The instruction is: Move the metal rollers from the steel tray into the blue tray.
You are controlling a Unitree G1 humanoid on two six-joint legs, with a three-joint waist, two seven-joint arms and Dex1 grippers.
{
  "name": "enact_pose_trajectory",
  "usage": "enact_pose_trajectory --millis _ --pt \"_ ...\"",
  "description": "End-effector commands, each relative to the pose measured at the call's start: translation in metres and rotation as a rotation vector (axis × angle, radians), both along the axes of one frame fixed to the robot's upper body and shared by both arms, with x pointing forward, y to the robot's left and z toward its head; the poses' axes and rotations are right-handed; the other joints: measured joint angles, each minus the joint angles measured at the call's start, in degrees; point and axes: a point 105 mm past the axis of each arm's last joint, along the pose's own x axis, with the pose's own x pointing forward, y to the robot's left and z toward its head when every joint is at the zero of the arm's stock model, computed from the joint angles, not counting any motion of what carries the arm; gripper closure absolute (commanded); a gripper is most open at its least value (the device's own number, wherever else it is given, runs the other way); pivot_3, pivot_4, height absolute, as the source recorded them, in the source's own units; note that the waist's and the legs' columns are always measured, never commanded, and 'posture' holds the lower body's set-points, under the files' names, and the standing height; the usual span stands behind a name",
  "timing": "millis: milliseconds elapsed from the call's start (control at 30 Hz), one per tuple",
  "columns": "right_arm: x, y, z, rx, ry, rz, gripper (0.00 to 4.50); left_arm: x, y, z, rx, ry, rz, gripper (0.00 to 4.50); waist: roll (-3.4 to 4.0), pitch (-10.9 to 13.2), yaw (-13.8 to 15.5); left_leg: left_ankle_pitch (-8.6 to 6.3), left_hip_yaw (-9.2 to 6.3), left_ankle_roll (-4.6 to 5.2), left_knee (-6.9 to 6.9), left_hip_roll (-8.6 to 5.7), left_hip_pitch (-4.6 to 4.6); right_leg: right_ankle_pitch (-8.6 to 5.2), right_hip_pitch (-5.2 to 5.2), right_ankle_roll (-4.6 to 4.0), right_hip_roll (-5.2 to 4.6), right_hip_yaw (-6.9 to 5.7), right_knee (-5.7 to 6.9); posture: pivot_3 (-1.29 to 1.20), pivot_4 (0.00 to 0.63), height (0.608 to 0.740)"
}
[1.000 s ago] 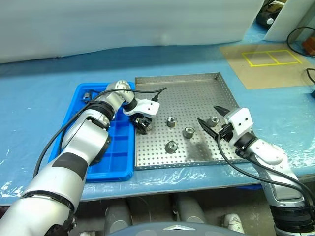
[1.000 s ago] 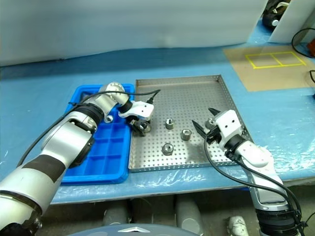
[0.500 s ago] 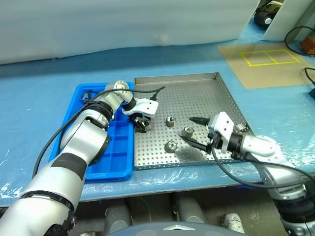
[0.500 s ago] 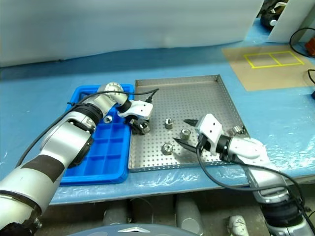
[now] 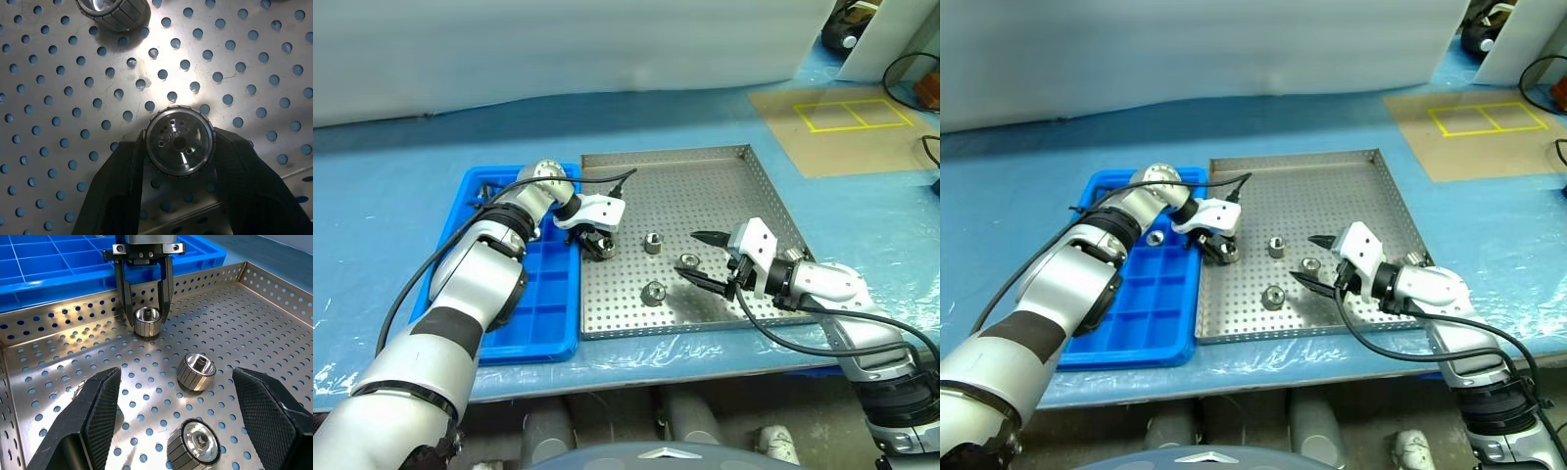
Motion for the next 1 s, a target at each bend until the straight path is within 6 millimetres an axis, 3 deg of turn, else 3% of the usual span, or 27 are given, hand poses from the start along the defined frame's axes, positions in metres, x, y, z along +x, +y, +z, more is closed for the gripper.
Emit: enact_pose_trajectory --millis 33,200,333,467,600,733,1000 --pt "-0.002 0.007 0.011 0.005 -0.059 0.023 0.78 -0.004 0.021 -0.015 0.043 0.058 0.051 2.74 0.0 0.0 0.0 0.0 0.0 0.0 0.0 0.0 0.0 0.0 0.0 0.0 0.0 0.0 0.0 -0.41 0.15 0.74" --pt "-0.002 0.01 0.009 0.007 -0.066 0.017 0.78 0.0 0.015 -0.011 0.014 0.027 0.054 2.74 0.0 0.0 0.1 0.0 0.01 0.0 -0.05 0.0 0.0 0.0 -0.02 0.0 0.0 0.01 0.0 -0.42 0.15 0.74" --pt "-0.003 0.01 0.008 0.009 -0.068 0.012 0.78 -0.001 0.003 0.007 -0.089 0.071 0.06 2.74 -0.01 0.0 0.1 0.0 0.02 0.0 -0.04 -0.01 -0.03 0.01 -0.07 -0.01 -0.01 0.01 -0.02 -0.41 0.15 0.74" --pt "-0.003 0.013 0.01 0.007 -0.076 0.031 0.78 0.009 -0.01 0.045 -0.236 0.007 0.062 2.74 -0.13 0.1 0.5 -0.01 0.02 0.02 -0.07 -0.02 -0.19 0.02 -0.33 -0.04 0.0 0.01 -0.07 -0.38 0.15 0.74" --pt "0.0 0.022 0.017 0.007 -0.094 0.09 0.78 0.007 -0.008 0.093 -0.361 0.005 0.02 2.74 -0.22 0.1 0.8 -0.01 0.02 0.02 -0.05 -0.03 -0.71 0.05 -0.85 -0.07 0.0 0.01 -0.06 -0.33 0.15 0.74" --pt "0.009 0.037 0.019 0.012 -0.105 0.162 0.78 0.01 0.013 0.12 -0.409 -0.048 0.057 2.74 -0.25 0.2 1.0 0.0 0.02 0.0 -0.18 0.0 -0.66 0.06 -0.92 -0.08 0.02 -0.01 -0.04 -0.25 0.15 0.74" --pt "0.026 0.082 0.03 0.031 -0.143 0.397 0.78 0.001 0.081 0.121 -0.444 -0.098 0.243 2.74 -0.2 0.2 3.5 0.09 0.11 -0.15 -0.31 0.1 -0.57 0.06 -0.96 -0.1 -0.01 -0.1 0.08 0.01 0.15 0.74"
